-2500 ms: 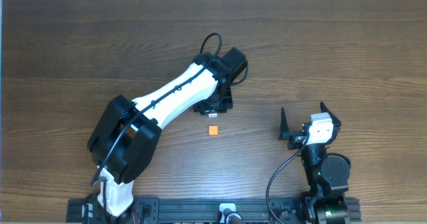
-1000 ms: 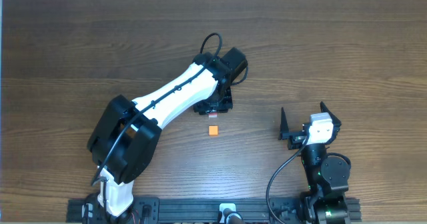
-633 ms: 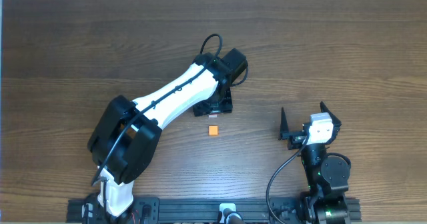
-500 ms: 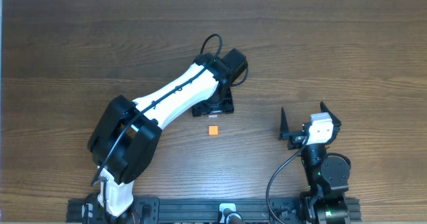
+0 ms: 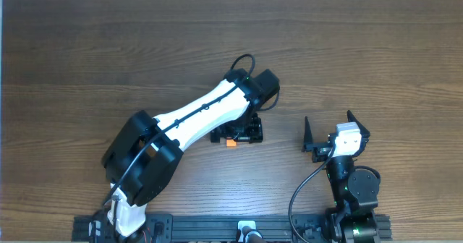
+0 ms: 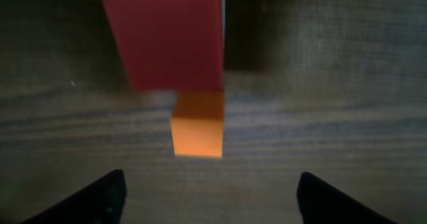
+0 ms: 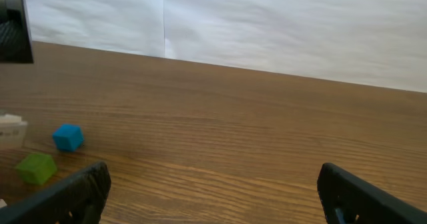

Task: Stack Cubes

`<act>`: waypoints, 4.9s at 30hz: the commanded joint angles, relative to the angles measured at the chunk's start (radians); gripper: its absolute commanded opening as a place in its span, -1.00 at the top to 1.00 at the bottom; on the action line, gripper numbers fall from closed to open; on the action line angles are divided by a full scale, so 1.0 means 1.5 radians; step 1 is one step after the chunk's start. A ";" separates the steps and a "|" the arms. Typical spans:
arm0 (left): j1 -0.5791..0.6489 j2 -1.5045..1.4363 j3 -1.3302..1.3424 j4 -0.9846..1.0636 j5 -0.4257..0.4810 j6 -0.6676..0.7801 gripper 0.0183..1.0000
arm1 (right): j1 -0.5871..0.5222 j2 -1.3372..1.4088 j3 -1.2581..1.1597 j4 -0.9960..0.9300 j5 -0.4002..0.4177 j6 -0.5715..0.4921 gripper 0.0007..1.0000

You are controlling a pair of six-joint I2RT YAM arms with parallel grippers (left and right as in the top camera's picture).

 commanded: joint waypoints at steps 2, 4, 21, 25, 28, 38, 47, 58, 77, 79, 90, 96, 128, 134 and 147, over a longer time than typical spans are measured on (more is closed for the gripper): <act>-0.008 0.003 -0.023 -0.004 0.022 -0.038 -0.55 | 0.004 -0.007 -0.005 0.000 0.004 -0.001 -0.98; -0.008 0.002 -0.031 0.004 0.022 -0.037 -0.55 | 0.004 -0.007 -0.005 0.000 0.004 -0.001 -0.99; -0.004 -0.005 -0.084 0.085 -0.002 -0.022 -0.55 | 0.004 -0.007 -0.005 0.000 0.004 -0.001 -0.98; -0.002 -0.005 -0.091 0.093 -0.011 -0.020 -0.50 | 0.004 -0.007 -0.005 0.000 0.004 -0.001 -0.98; 0.000 -0.005 -0.091 0.097 -0.019 -0.018 -0.39 | 0.004 -0.007 -0.005 0.000 0.004 -0.001 -0.99; 0.001 -0.005 -0.091 0.105 -0.040 0.016 -0.33 | 0.004 -0.007 -0.005 0.000 0.004 -0.001 -0.98; 0.002 -0.005 -0.091 0.113 -0.054 0.016 -0.25 | 0.004 -0.007 -0.005 0.000 0.004 -0.001 -0.98; 0.002 -0.005 -0.091 0.122 -0.054 0.013 -0.02 | 0.004 -0.007 -0.005 0.000 0.004 -0.001 -0.98; 0.002 -0.005 -0.091 0.119 -0.054 0.010 0.82 | 0.004 -0.007 -0.005 0.000 0.004 -0.001 -0.99; 0.002 -0.009 -0.091 0.119 -0.054 0.010 0.95 | 0.004 -0.007 -0.005 0.000 0.004 -0.001 -0.98; 0.005 -0.105 -0.083 0.104 -0.057 0.029 0.96 | 0.004 -0.007 -0.005 0.000 0.004 -0.001 -0.99; 0.024 -0.118 -0.048 0.087 -0.057 0.034 0.96 | 0.004 -0.007 -0.005 0.000 0.004 -0.001 -0.99; 0.074 -0.084 0.011 0.075 -0.088 0.037 0.96 | 0.004 -0.007 -0.005 0.000 0.004 -0.001 -0.99; 0.070 -0.082 0.011 0.075 -0.094 0.027 0.96 | 0.004 -0.007 -0.005 0.000 0.004 -0.001 -0.98; 0.060 -0.068 0.011 0.085 -0.094 0.022 0.92 | 0.004 -0.007 -0.005 0.000 0.004 -0.001 -0.98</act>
